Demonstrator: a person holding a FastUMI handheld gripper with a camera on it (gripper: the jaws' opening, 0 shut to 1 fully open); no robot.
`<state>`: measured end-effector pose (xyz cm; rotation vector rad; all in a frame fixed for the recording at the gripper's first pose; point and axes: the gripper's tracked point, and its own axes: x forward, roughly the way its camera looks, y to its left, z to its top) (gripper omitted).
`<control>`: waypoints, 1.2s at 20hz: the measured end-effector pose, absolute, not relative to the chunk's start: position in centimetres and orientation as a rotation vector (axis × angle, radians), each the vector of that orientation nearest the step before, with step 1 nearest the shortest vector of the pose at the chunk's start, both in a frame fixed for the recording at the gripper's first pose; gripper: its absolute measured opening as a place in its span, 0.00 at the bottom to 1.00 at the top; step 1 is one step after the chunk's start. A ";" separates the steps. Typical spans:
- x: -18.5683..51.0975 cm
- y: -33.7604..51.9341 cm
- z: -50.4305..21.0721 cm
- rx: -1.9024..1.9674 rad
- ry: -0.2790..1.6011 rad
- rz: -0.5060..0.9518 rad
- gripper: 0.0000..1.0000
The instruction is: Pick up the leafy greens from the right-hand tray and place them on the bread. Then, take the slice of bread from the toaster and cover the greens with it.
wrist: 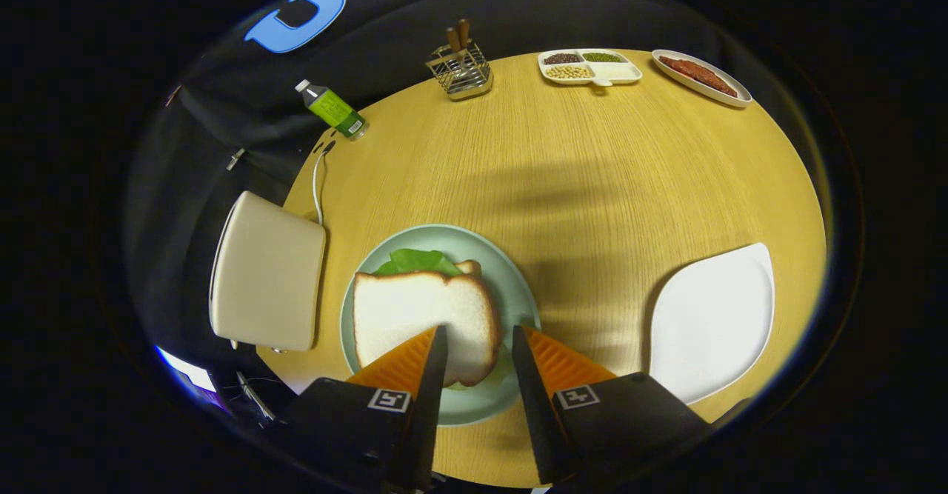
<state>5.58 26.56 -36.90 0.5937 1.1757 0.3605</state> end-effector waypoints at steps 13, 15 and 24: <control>7.5 22.5 -27.7 0.672 0.910 0.403 0.90; 7.3 22.0 -26.0 0.630 0.843 0.406 0.91; 7.6 16.8 -12.7 0.412 0.435 0.373 0.99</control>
